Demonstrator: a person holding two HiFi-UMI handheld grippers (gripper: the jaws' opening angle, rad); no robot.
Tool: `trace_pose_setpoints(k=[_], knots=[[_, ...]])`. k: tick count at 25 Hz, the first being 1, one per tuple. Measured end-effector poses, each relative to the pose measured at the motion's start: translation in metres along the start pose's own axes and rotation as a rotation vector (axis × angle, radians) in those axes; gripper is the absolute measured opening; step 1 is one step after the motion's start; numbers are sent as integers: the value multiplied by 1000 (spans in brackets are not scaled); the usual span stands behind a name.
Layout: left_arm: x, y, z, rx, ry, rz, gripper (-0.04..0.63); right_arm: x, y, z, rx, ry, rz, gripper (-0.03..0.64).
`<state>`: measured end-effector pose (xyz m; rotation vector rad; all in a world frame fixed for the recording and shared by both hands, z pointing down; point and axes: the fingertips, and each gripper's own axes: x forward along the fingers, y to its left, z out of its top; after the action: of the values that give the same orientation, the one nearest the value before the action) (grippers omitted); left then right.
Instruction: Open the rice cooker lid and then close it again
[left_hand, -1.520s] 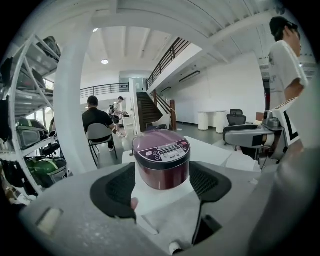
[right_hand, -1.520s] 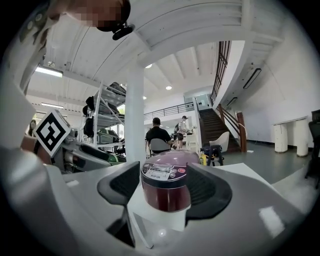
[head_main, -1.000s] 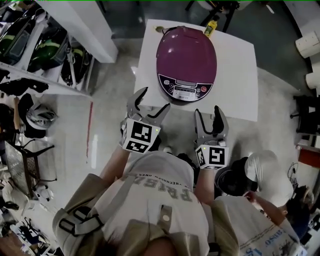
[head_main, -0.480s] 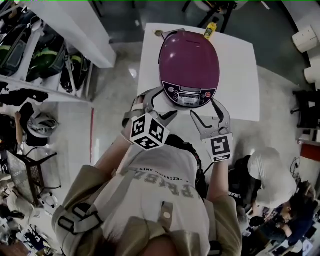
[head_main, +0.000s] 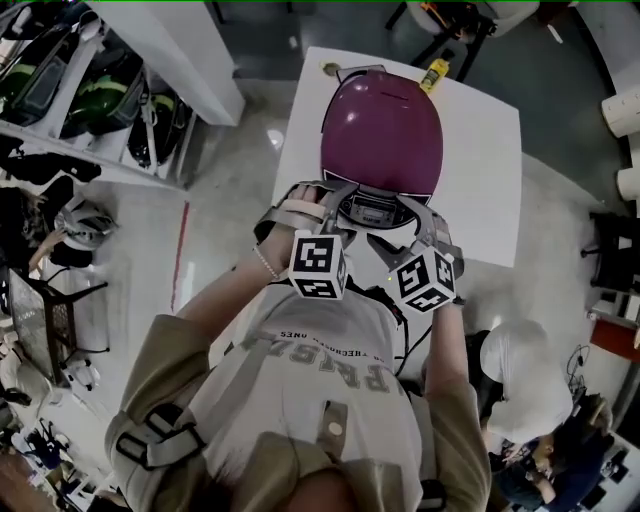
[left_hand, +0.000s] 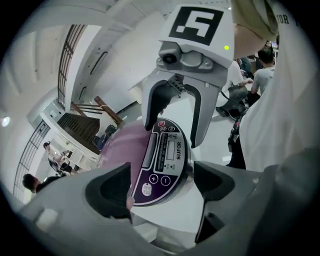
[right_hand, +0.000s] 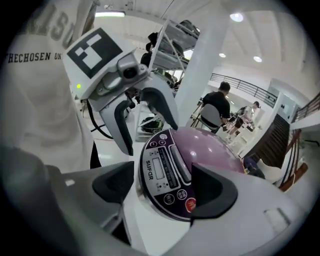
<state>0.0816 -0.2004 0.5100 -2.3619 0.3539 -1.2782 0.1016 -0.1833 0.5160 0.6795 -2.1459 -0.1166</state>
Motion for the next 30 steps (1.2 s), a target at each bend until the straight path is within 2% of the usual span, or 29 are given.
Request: trace_pose_setpoints(k=[7,13,18,21,25,30], knots=[[25,-7,-2,139,144,-26,407,15,2,-17,-139,136,69,337],[36,-14,-8,193,204,-37,411,20,4,-22,-211,181,57,350],[38,-16,-8,214,225,-28,410,19,3,-24,-215,179,60,350],[39,-18,-11,252,254,-31,410,20,4,-26,-228,191,74,350],[39,-19,-13,296,300,-36,410,20,5,-24,-171,168,99,350],[39,-21,-13,271,301,-42,410,20,7,-23,-163,182,121,348]])
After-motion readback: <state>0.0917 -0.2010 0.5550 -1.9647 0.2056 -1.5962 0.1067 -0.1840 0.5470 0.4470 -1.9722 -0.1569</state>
